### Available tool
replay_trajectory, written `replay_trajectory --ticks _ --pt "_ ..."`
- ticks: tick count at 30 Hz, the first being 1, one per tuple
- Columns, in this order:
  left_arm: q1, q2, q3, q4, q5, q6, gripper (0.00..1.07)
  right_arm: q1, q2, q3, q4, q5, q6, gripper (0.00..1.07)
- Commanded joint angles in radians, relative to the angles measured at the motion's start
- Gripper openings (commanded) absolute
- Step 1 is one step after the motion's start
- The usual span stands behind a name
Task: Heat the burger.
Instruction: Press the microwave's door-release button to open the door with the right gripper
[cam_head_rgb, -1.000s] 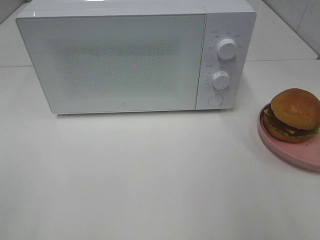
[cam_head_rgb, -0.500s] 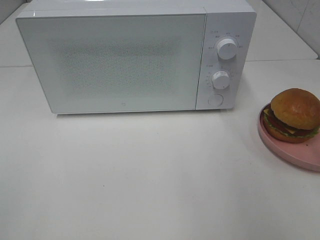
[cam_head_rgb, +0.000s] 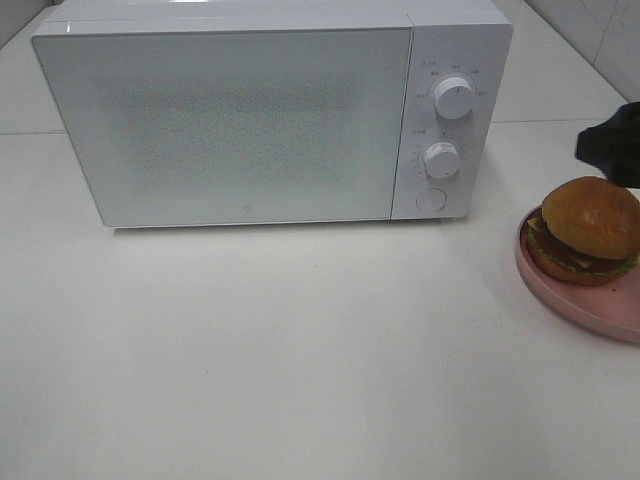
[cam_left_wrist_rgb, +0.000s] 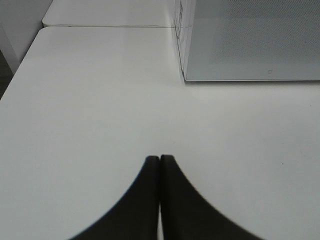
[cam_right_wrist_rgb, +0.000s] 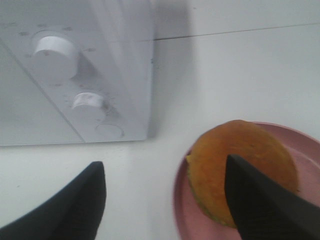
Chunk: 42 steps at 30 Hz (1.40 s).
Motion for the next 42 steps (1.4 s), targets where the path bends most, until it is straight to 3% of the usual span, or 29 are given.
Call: replay_trajectory --ticks 1,9,13,18,20,21,22,24,26,35,42 --pt "0.001 -0.02 0.001 -0.003 -0.014 0.001 0.0 0.092 0.049 -0.006 0.0 -0.072 0.011 0.63" --pt "0.001 -0.02 0.001 -0.003 -0.014 0.001 0.0 0.272 0.178 -0.006 0.0 -0.189 0.053 0.61" --pt "0.001 -0.02 0.001 -0.003 -0.014 0.001 0.0 0.316 0.228 -0.006 0.0 -0.235 0.053 0.57" --pt "0.001 -0.02 0.001 -0.003 -0.014 0.001 0.0 0.35 0.314 -0.006 0.0 -0.296 0.053 0.43" --pt "0.001 -0.02 0.001 -0.003 -0.014 0.001 0.0 0.35 0.369 -0.006 0.0 -0.323 0.055 0.28" --pt "0.001 -0.02 0.001 -0.003 -0.014 0.001 0.0 0.35 0.369 -0.006 0.0 -0.323 0.055 0.28" --pt "0.001 -0.02 0.001 -0.003 -0.014 0.001 0.0 0.35 0.399 -0.006 0.0 -0.341 0.064 0.19" --pt "0.001 -0.02 0.001 -0.003 -0.014 0.001 0.0 0.35 0.416 -0.006 0.0 -0.352 0.071 0.14" --pt "0.001 -0.02 0.001 -0.003 -0.014 0.001 0.0 0.35 0.462 -0.006 0.0 -0.383 0.079 0.02" --pt "0.001 -0.02 0.001 -0.003 -0.014 0.001 0.0 0.35 0.588 -0.006 0.0 -0.555 0.184 0.0" --pt "0.001 -0.02 0.001 -0.003 -0.014 0.001 0.0 0.35 0.689 -0.006 0.07 -0.759 0.502 0.0"
